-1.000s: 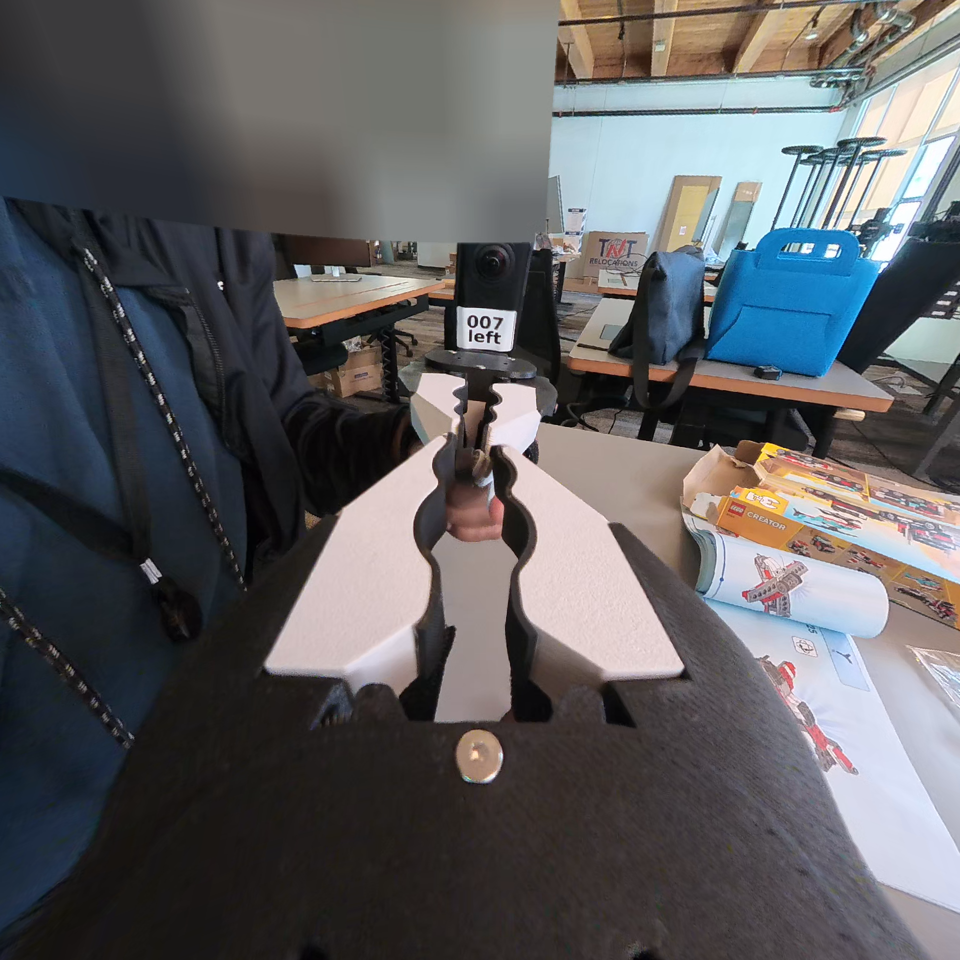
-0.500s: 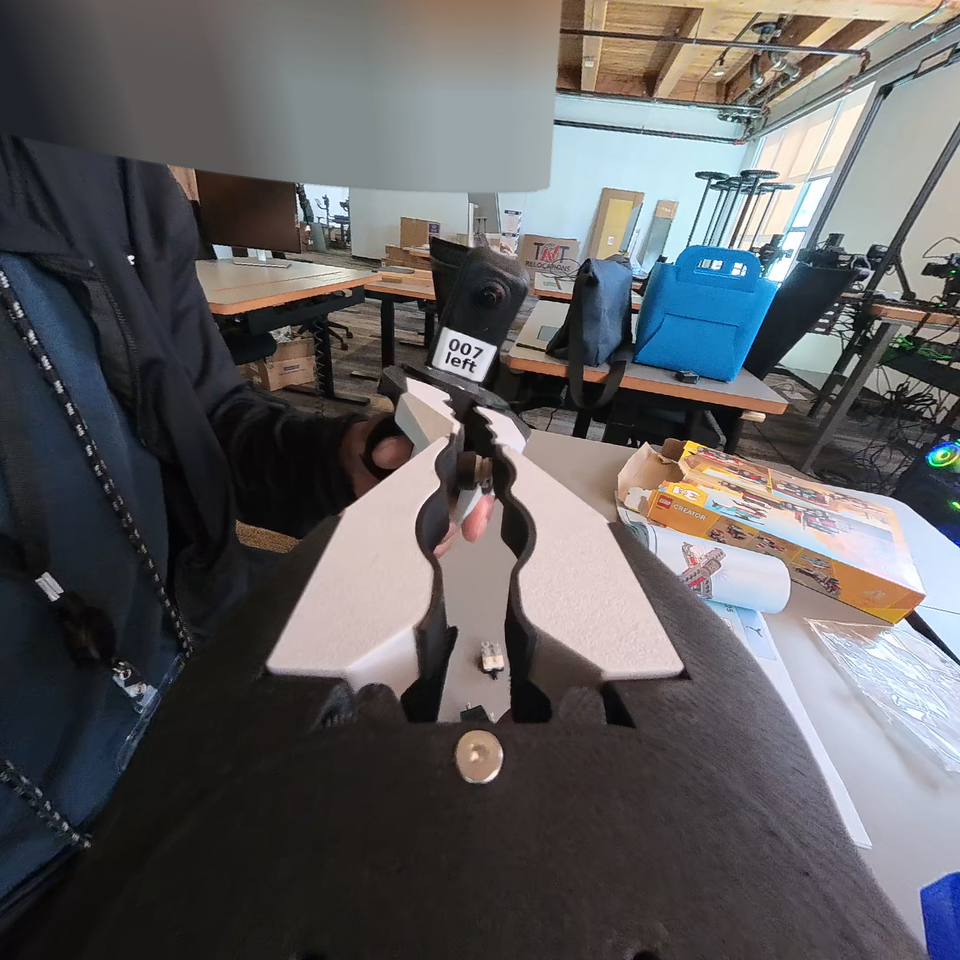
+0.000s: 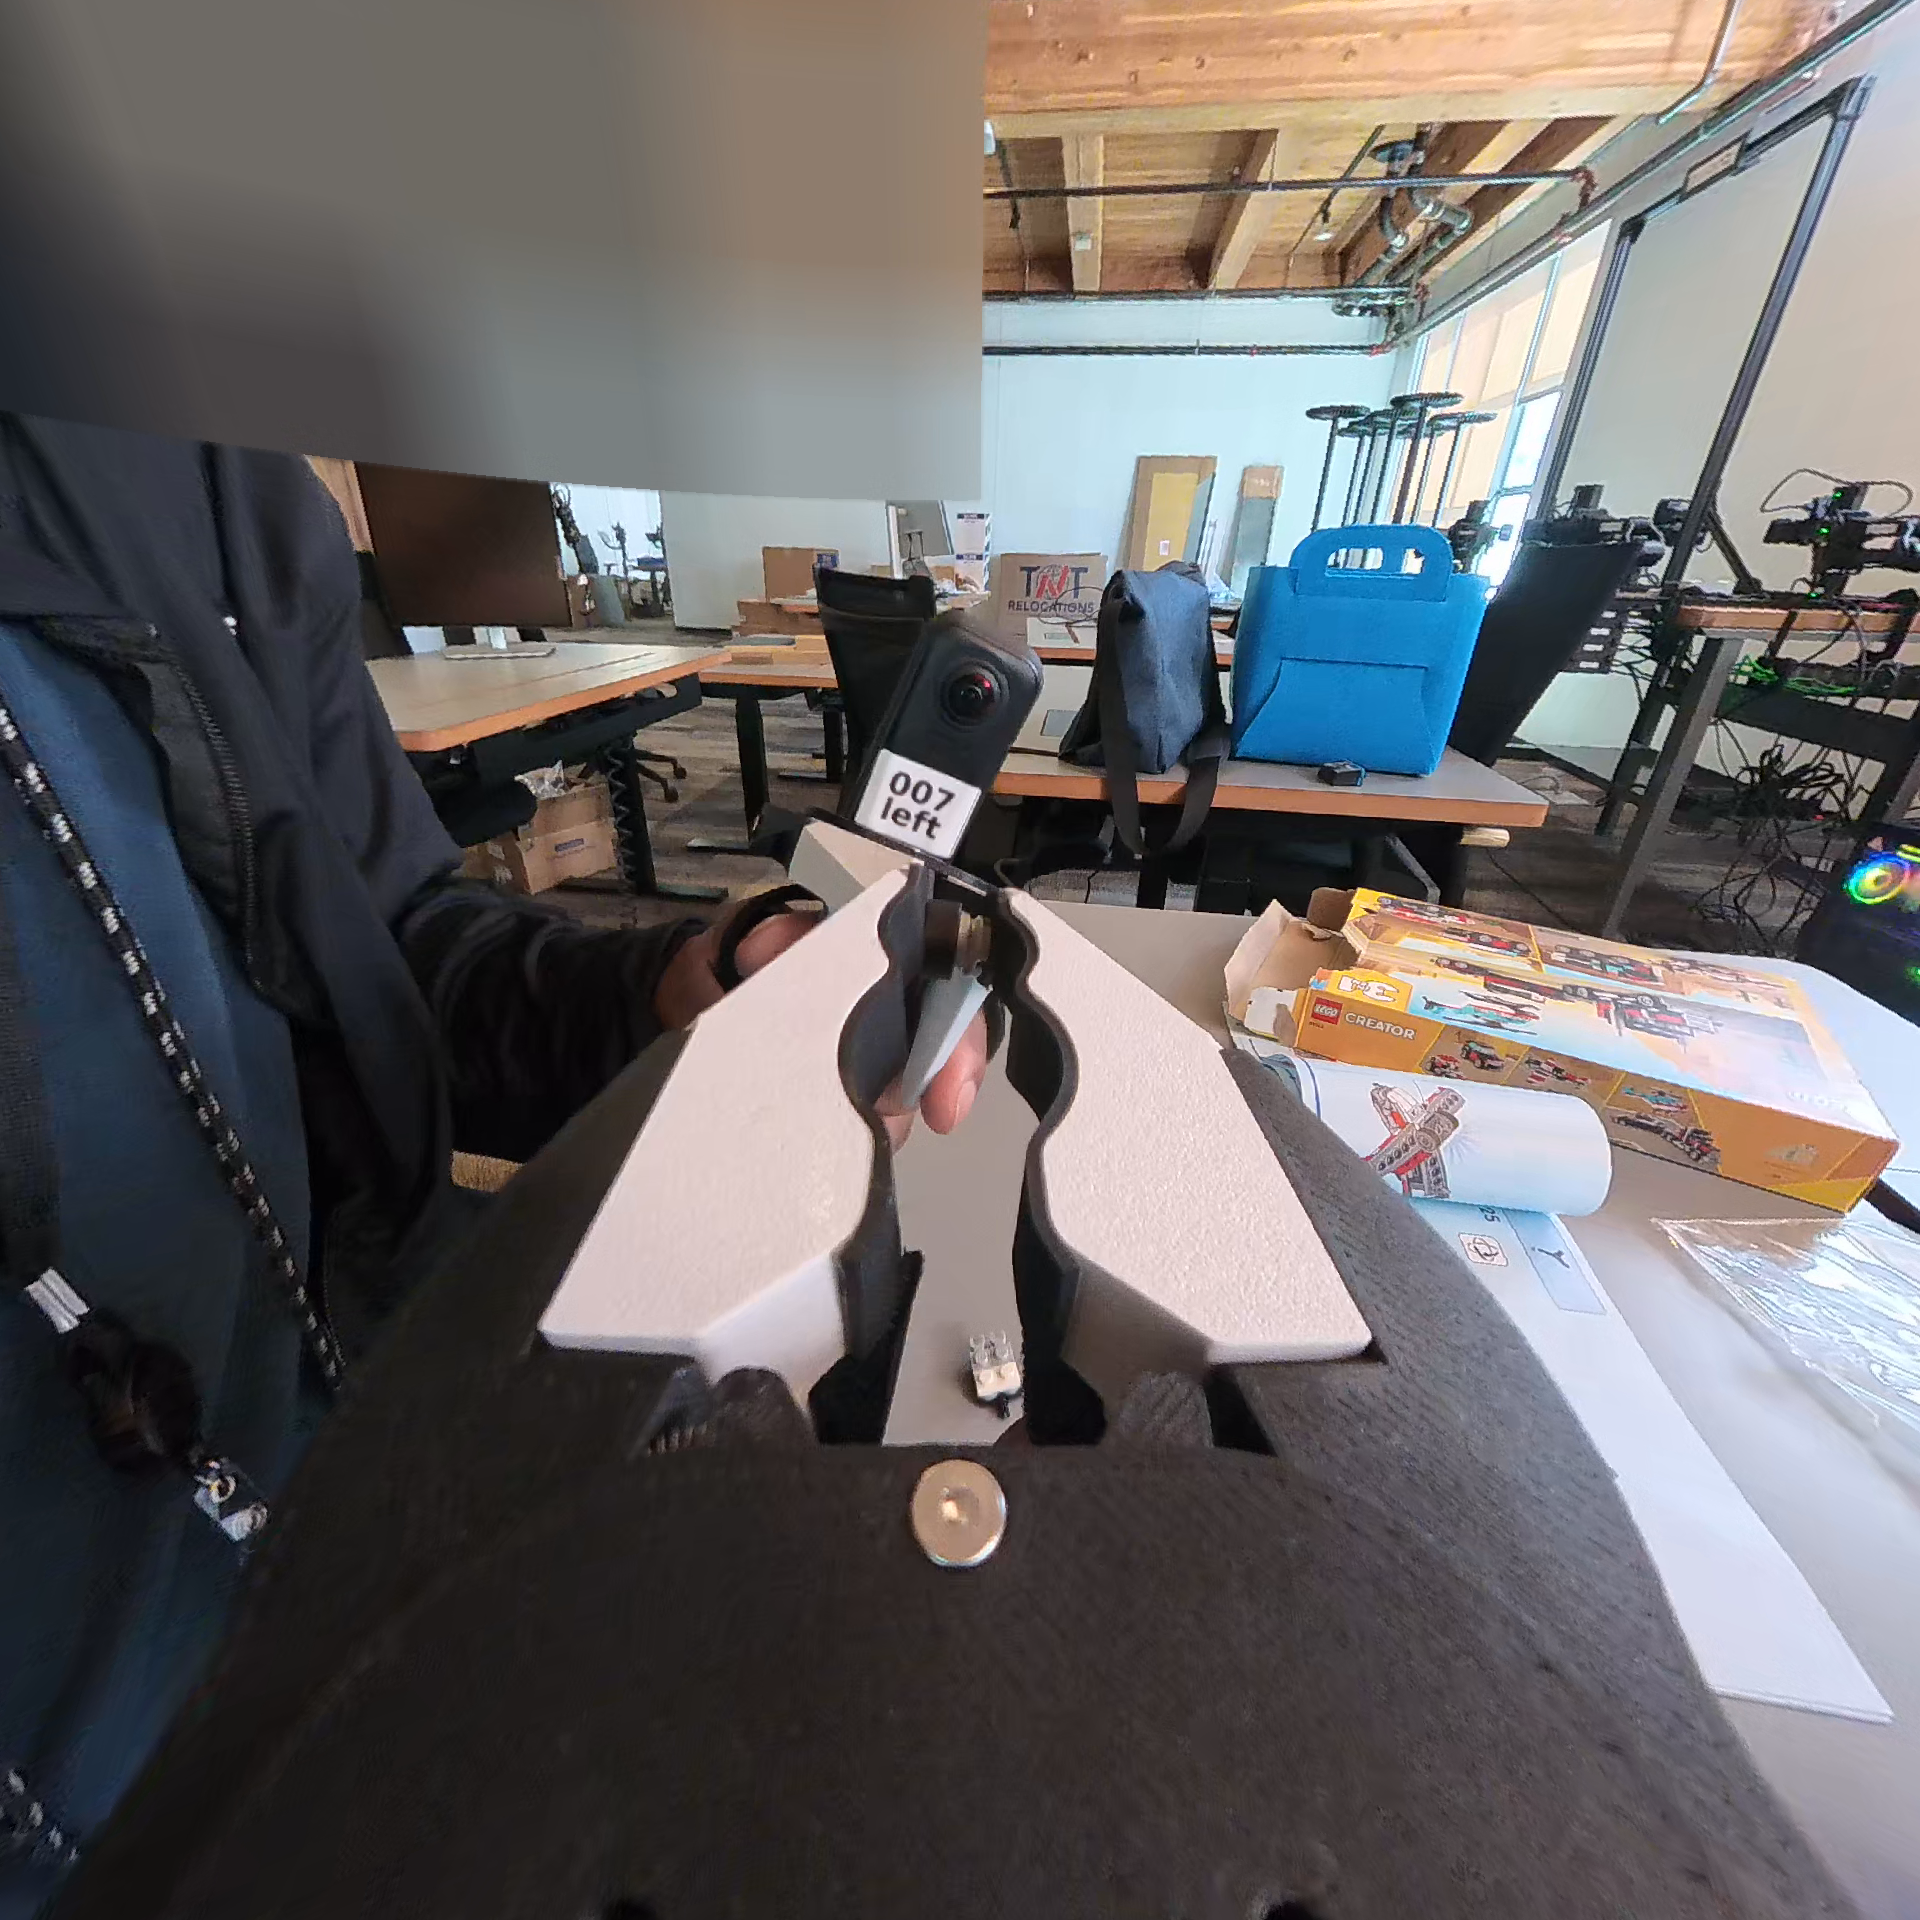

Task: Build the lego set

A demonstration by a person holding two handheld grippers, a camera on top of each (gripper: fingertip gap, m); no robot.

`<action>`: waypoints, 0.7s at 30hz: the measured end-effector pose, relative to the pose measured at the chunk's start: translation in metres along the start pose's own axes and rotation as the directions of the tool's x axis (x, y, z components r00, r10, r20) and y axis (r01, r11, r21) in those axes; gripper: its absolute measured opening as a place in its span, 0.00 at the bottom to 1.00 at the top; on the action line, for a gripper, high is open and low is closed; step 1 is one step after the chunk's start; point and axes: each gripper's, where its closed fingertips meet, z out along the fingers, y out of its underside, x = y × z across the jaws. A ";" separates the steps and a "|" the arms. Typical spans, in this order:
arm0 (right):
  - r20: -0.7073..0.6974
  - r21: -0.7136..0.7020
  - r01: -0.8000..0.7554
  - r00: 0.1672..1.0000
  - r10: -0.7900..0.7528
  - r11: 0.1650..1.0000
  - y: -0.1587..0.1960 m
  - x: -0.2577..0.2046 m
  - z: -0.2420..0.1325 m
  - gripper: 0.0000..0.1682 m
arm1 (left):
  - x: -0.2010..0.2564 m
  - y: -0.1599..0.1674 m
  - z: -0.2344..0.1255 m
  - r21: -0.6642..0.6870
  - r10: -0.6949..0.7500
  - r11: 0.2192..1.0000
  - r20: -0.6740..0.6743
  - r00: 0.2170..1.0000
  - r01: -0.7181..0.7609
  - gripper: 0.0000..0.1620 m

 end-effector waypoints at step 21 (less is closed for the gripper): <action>0.005 0.032 -0.036 0.999 0.035 0.999 -0.005 -0.001 0.004 0.06 | 0.003 -0.007 -0.003 0.068 -0.010 0.998 -0.041 0.999 0.013 0.06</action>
